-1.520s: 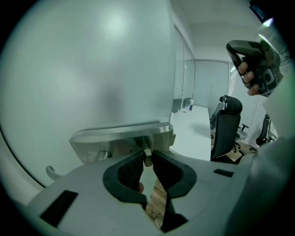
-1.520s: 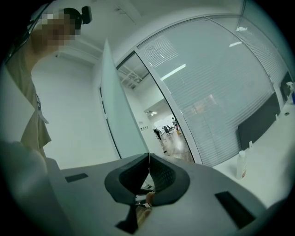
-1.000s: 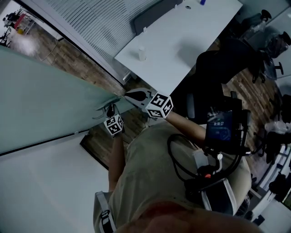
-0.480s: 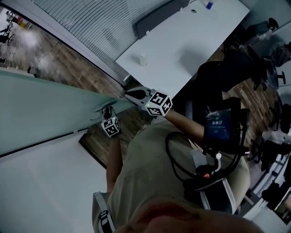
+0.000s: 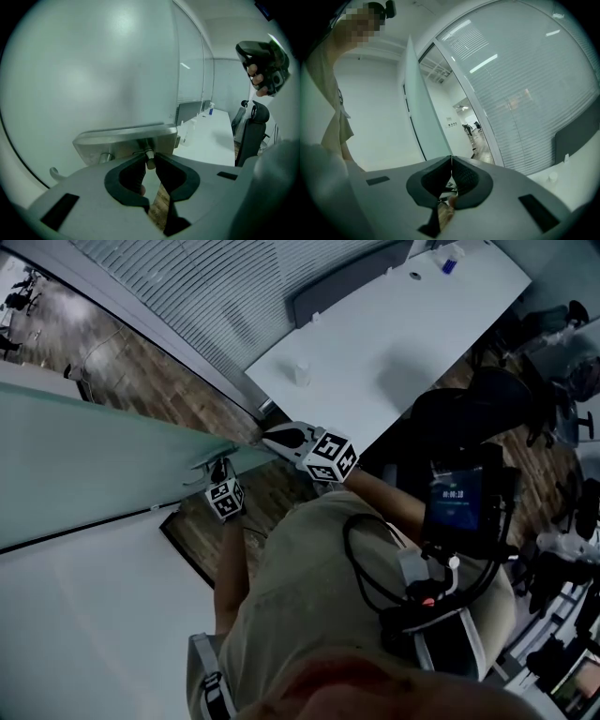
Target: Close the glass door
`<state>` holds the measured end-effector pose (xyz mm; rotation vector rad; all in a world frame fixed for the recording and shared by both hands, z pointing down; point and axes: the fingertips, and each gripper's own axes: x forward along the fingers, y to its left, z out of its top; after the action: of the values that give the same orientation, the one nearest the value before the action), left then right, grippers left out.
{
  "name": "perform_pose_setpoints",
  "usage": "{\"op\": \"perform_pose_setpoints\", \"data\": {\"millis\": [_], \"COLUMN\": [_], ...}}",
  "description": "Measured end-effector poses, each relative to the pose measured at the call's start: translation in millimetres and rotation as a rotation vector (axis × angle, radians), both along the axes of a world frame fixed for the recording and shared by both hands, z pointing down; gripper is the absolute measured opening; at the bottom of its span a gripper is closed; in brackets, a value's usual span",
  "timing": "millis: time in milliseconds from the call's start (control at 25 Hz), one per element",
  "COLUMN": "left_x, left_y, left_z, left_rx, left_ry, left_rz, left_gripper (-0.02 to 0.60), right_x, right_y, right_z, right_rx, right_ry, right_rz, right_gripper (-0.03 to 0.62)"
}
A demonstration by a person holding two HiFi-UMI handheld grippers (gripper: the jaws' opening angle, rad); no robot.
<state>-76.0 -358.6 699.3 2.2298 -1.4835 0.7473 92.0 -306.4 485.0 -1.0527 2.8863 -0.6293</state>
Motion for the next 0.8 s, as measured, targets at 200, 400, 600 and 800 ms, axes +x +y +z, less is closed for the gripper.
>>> {"op": "perform_pose_setpoints", "data": {"millis": [200,400,600,800], "left_x": [-6,-14,-12,-49], "left_y": [-10,-15,-19,-42], "left_z": [6,7,-6,-8], "left_rx": [0.014,0.053,0.091,0.139], "left_ry": [-0.014,-0.089,-0.149,-0.276], "left_rz": [-0.015,-0.014,-0.05,-0.029], "left_gripper": [0.074,0.089,0.147,0.171], "right_x": [2,0,26,15], "right_y": [-5,-4,-19,-49], "right_z": [-3,-2,-1,9], "right_rx": [0.011,0.022,0.015,0.002], "right_ry": [-0.019,-0.023,-0.052,-0.077], "right_rz": [0.011,-0.002,-0.017,-0.048], "right_gripper": [0.015,0.015,0.015,0.015]}}
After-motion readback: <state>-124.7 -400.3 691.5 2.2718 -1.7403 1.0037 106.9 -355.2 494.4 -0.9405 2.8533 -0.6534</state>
